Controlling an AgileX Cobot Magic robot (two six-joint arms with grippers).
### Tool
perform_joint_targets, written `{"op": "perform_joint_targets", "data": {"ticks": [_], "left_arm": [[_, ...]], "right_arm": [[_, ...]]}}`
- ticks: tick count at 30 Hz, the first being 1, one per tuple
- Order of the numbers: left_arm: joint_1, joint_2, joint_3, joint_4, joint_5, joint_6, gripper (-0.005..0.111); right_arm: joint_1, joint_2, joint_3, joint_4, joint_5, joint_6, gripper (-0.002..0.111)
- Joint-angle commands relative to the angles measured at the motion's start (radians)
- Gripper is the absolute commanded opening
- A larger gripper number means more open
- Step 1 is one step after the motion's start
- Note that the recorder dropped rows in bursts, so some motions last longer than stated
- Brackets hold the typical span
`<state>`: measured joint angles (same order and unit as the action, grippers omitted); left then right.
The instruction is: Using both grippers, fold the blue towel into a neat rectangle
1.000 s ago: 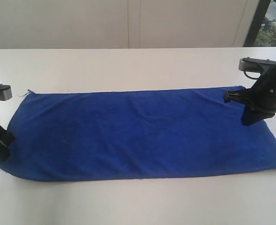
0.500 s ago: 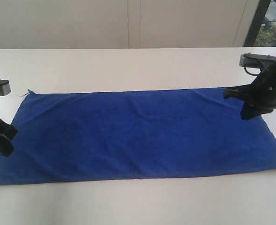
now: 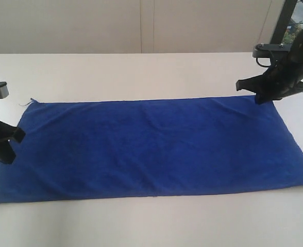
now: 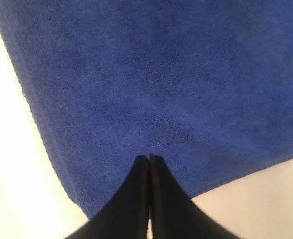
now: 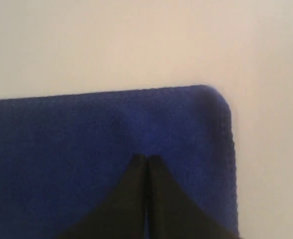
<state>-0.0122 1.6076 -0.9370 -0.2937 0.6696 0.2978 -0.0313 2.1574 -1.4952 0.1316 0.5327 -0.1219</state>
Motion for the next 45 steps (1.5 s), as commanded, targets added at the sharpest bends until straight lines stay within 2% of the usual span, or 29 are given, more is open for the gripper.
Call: {"op": "perform_joint_targets", "data": {"ticks": [1, 5, 10, 14, 34, 40, 45], "left_arm": [[0.0, -0.013, -0.002, -0.012, 0.012, -0.012, 0.0], [0.0, -0.013, -0.002, -0.012, 0.012, -0.012, 0.0], [0.0, -0.013, -0.002, -0.012, 0.014, -0.012, 0.0], [0.0, -0.013, -0.002, -0.012, 0.014, -0.012, 0.0], [0.0, -0.013, -0.002, -0.019, 0.004, -0.013, 0.0], [0.0, -0.018, -0.004, -0.019, -0.027, -0.057, 0.0], [0.0, -0.084, -0.006, -0.014, -0.03, -0.117, 0.0]], "right_arm": [[0.0, 0.03, -0.017, -0.032, -0.02, -0.005, 0.0], [0.0, 0.037, -0.017, -0.057, -0.018, 0.022, 0.0], [0.0, 0.037, -0.017, -0.211, 0.011, 0.178, 0.0], [0.0, 0.037, -0.017, -0.245, 0.039, 0.18, 0.0], [-0.047, 0.031, -0.021, -0.242, 0.085, 0.212, 0.0], [-0.047, -0.062, -0.021, -0.168, 0.117, 0.212, 0.0], [-0.049, -0.18, -0.017, -0.168, 0.229, 0.204, 0.0]]}}
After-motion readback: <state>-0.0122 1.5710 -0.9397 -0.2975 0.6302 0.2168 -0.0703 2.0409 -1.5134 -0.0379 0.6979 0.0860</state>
